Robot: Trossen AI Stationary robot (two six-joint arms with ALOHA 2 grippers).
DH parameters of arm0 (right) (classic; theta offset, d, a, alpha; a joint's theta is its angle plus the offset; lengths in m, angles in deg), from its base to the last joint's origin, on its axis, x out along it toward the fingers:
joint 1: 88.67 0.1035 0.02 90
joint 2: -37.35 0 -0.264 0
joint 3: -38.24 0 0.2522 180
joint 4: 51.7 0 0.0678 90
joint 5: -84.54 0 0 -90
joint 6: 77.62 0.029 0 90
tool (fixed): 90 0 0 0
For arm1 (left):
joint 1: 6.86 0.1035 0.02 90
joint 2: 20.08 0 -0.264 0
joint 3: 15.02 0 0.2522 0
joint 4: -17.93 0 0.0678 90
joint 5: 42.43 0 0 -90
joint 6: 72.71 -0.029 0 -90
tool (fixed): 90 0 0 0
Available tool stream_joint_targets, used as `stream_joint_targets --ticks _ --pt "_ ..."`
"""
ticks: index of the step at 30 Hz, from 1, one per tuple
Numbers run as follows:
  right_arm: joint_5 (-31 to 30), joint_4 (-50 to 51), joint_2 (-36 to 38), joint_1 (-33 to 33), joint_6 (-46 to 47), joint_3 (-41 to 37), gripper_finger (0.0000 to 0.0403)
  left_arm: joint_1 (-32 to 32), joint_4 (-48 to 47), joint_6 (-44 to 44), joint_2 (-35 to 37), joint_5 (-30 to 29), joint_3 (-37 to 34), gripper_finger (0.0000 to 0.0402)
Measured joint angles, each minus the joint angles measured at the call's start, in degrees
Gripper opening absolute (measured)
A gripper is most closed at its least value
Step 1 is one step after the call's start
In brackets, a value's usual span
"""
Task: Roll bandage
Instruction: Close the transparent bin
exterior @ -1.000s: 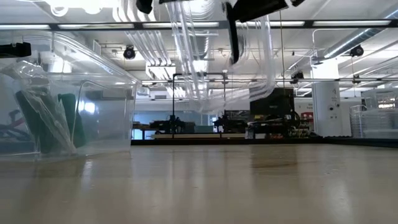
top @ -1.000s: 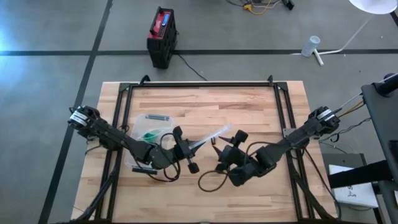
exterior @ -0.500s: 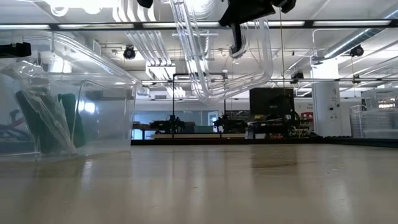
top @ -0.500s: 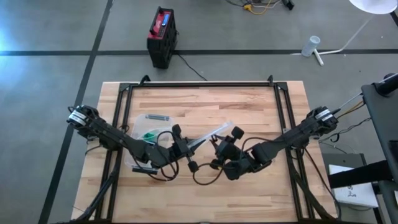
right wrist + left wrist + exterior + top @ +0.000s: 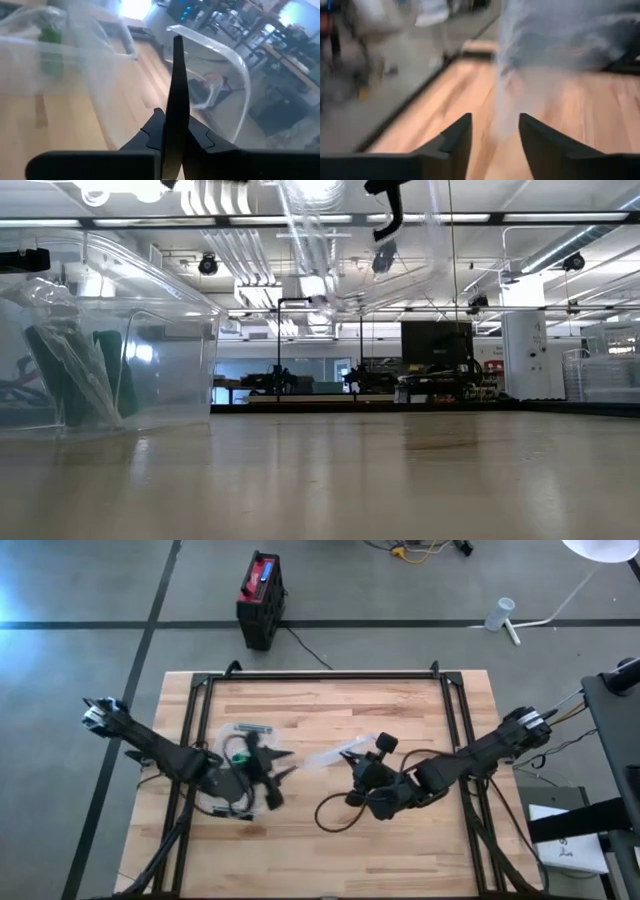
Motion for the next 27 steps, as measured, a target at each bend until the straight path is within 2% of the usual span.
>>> stream_joint_targets --ticks 3,7,9,11,17,24,27 --pt "2.32 2.45 1.86 0.11 -0.42 0.03 0.0024 0.71 -21.56 21.33 5.92 2.46 1.64 0.0187" --pt "4.44 6.66 2.86 0.10 1.68 0.04 0.0023 2.47 -48.60 49.71 10.33 8.01 2.53 0.0213" --pt "4.58 8.33 3.01 0.09 2.37 0.02 0.0023 3.41 -57.71 59.95 11.21 11.31 2.48 0.0217" --pt "4.53 9.40 3.03 0.09 2.87 0.02 0.0023 4.62 -64.96 66.00 11.29 16.11 2.45 0.0218" --pt "5.03 12.07 3.03 0.09 4.80 0.00 0.0023 10.43 -77.05 73.02 9.76 25.06 2.40 0.0206" --pt "10.91 14.01 3.08 0.38 8.11 -0.02 0.0023 22.42 -76.19 62.21 9.01 29.26 0.98 0.0190" --pt "12.14 15.39 3.08 1.49 9.76 -0.02 0.0023 26.23 -72.66 56.65 8.78 31.95 -0.99 0.0188"
